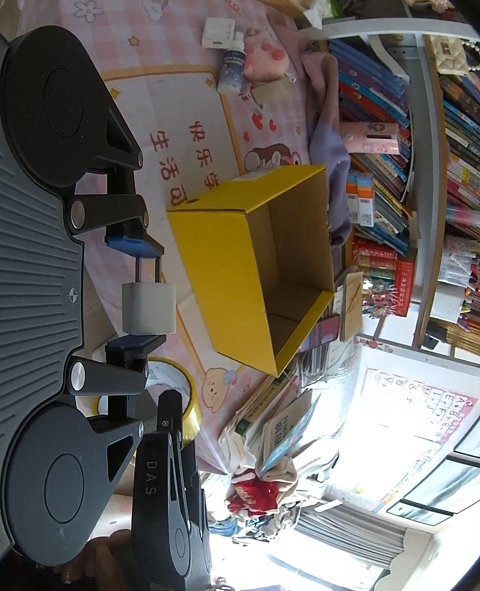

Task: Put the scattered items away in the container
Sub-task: 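Lower the tape roll and plug into the box and open both tools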

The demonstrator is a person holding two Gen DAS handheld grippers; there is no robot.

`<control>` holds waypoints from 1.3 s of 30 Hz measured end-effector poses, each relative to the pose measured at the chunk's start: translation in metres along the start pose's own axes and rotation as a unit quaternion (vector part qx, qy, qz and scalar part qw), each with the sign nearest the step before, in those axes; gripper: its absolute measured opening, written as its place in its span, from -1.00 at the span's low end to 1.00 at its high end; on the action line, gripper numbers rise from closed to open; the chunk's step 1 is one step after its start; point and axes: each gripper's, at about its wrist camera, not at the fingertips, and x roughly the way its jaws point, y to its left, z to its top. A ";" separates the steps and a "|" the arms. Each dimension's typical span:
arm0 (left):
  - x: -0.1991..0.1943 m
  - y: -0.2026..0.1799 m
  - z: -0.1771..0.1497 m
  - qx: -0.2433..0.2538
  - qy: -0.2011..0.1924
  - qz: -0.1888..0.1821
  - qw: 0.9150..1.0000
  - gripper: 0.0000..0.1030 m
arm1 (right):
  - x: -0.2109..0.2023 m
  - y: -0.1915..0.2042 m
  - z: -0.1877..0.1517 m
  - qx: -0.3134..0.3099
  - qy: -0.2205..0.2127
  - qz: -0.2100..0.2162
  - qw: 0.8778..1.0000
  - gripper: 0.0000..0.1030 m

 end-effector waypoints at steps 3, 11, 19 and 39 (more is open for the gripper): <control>0.009 0.000 0.007 0.005 0.003 -0.005 1.000 -0.20 | 0.008 -0.005 0.007 0.003 0.005 0.001 1.000 -0.24; 0.024 -0.008 0.032 0.035 -0.009 -0.005 0.999 -0.20 | 0.019 -0.021 0.034 0.012 -0.008 0.009 1.000 -0.24; 0.030 -0.016 0.065 0.049 -0.048 0.008 0.998 -0.20 | 0.015 -0.042 0.078 0.001 -0.047 0.017 0.999 -0.24; 0.139 0.004 0.149 0.152 0.001 0.105 0.983 -0.20 | 0.149 -0.041 0.188 -0.174 -0.031 0.073 0.982 -0.24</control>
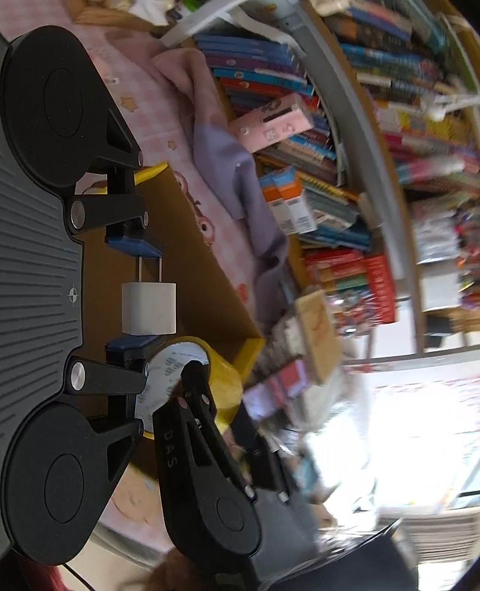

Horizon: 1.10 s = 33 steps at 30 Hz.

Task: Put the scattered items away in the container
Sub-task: 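Lower the tape roll and plug into the box and open both tools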

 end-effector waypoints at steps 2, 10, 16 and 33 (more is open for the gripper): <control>0.020 0.003 0.002 0.017 0.022 0.004 1.000 -0.20 | 0.023 -0.002 0.004 -0.022 0.017 0.004 1.000 -0.24; 0.078 0.013 -0.001 0.053 0.093 0.003 0.994 -0.20 | 0.085 -0.006 0.010 -0.097 0.064 0.031 0.993 -0.24; 0.103 0.017 0.000 0.071 0.119 0.007 0.990 -0.20 | 0.110 -0.004 0.016 -0.141 0.088 0.040 0.985 -0.24; 0.121 0.022 0.003 0.071 0.135 0.019 0.988 -0.18 | 0.135 -0.008 0.023 -0.153 0.103 0.061 0.981 -0.23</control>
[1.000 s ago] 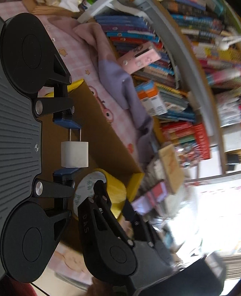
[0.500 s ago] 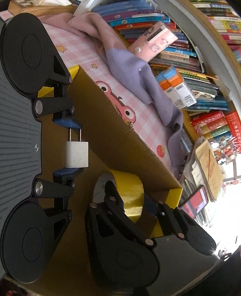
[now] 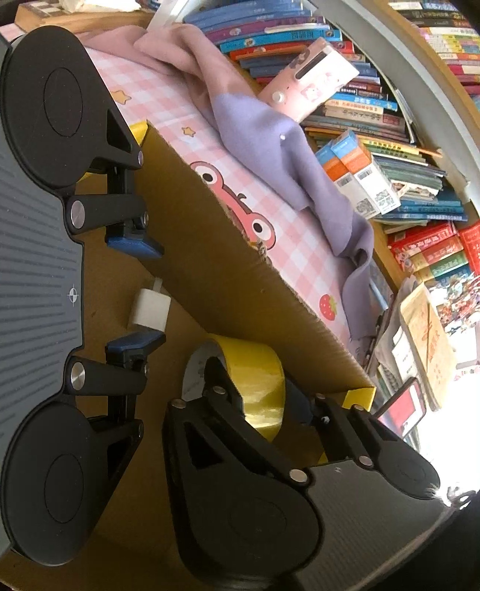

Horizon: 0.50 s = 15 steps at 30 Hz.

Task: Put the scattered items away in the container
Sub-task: 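Lower the tape roll and plug into the box and open both tools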

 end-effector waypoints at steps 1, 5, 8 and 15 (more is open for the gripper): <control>-0.003 0.001 -0.001 -0.003 -0.002 0.000 1.000 -0.17 | 0.000 0.000 0.000 0.000 -0.001 0.001 1.000 -0.22; -0.019 0.003 -0.004 -0.011 -0.016 0.005 1.000 -0.11 | -0.006 -0.002 0.001 0.006 -0.017 0.001 1.000 0.06; -0.037 0.005 -0.007 -0.029 -0.035 0.008 0.999 0.06 | -0.016 -0.005 0.004 0.018 -0.035 0.003 0.999 0.21; -0.075 0.007 -0.015 -0.068 -0.070 0.010 0.995 0.07 | -0.044 -0.003 0.001 0.043 -0.069 -0.005 0.997 0.23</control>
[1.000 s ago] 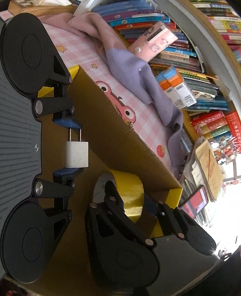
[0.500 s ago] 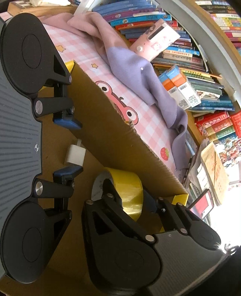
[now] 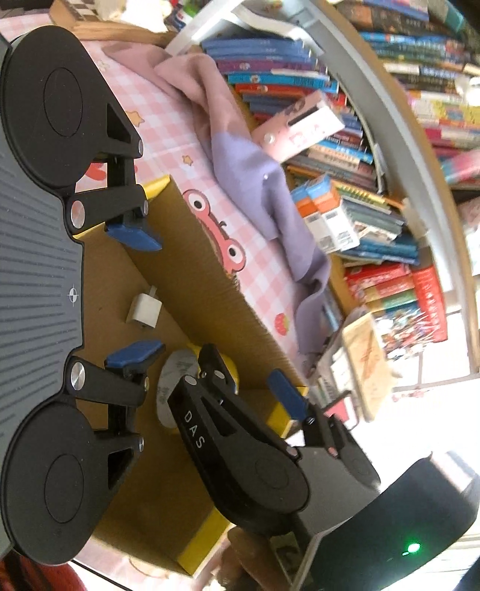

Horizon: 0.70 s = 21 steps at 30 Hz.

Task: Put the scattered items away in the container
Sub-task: 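Lower the tape roll and plug into the box and open both tools, then lift both open tools up out of the yellow box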

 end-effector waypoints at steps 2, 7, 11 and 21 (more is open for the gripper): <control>-0.009 0.000 -0.001 -0.014 -0.009 0.002 1.000 0.11 | -0.011 0.001 -0.001 0.007 -0.011 -0.004 1.000 0.23; -0.034 -0.001 -0.008 -0.046 -0.031 0.034 0.998 0.62 | -0.045 0.007 -0.007 0.030 -0.049 -0.031 0.998 0.27; -0.058 -0.001 -0.019 -0.068 -0.057 0.036 0.995 0.67 | -0.075 0.015 -0.014 0.057 -0.075 -0.061 0.994 0.29; -0.111 0.004 -0.063 -0.119 -0.097 0.032 0.988 0.76 | -0.136 0.058 -0.037 0.113 -0.096 -0.103 0.984 0.29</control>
